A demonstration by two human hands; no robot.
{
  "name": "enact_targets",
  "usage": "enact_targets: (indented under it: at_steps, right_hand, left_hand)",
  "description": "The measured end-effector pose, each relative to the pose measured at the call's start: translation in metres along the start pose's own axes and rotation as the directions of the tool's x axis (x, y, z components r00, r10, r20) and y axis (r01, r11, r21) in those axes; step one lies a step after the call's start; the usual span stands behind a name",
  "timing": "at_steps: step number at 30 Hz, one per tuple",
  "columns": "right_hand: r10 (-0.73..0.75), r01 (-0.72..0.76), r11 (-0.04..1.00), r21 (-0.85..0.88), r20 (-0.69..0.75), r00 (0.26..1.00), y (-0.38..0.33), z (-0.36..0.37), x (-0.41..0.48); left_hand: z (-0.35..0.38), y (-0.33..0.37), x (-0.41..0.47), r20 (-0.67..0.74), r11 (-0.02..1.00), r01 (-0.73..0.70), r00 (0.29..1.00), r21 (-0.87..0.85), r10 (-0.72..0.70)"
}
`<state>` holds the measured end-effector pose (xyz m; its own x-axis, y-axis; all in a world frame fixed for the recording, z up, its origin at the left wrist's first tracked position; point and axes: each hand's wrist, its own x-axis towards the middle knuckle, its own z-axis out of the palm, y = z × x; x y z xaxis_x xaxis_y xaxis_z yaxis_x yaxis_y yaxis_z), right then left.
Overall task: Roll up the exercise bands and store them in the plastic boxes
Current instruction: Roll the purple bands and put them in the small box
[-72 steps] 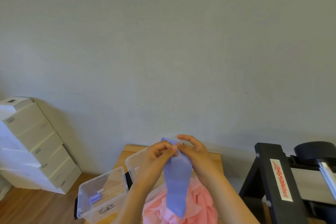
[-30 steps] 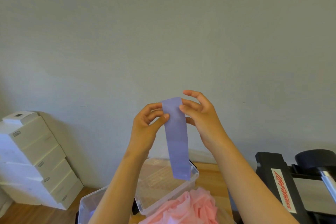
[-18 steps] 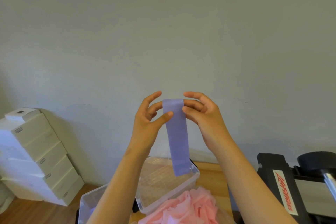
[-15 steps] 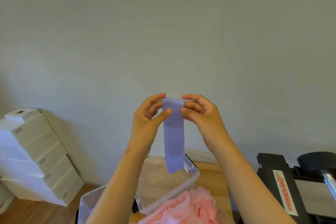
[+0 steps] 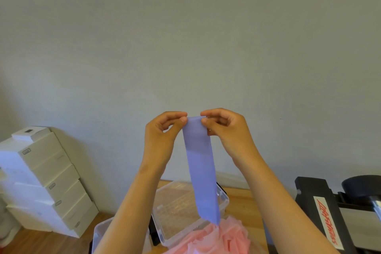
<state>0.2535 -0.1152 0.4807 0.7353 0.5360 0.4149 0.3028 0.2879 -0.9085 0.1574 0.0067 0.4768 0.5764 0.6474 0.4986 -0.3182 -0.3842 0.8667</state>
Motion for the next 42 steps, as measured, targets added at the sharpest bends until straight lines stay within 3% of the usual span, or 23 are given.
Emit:
enact_targets:
  at_steps: [7,12,20,35,42]
  right_hand:
    - [-0.003,0.004,0.998,0.058,-0.015,1.000,-0.008,0.000,0.005]
    - [0.011,-0.013,0.995,0.098,0.030,1.000,-0.009,0.001,0.006]
    - [0.052,-0.044,0.997,-0.063,0.128,0.990,-0.007,-0.001,0.009]
    - [-0.086,0.072,0.966,-0.250,-0.045,0.995,-0.006,0.007,0.026]
    - [-0.101,0.084,0.966,-0.245,-0.058,0.993,-0.011,0.001,0.029]
  left_hand:
    - [-0.004,0.006,0.002,0.012,1.000,0.011,1.000,-0.012,-0.011]
    - [-0.003,0.011,0.000,0.143,0.997,0.053,0.989,-0.063,-0.043]
    - [0.001,0.012,0.007,0.131,0.999,0.033,0.991,-0.014,-0.031]
    - [-0.004,0.003,0.019,0.052,0.994,0.046,0.997,0.101,-0.052]
    - [0.004,0.010,0.026,0.048,0.993,0.013,0.999,0.116,-0.018]
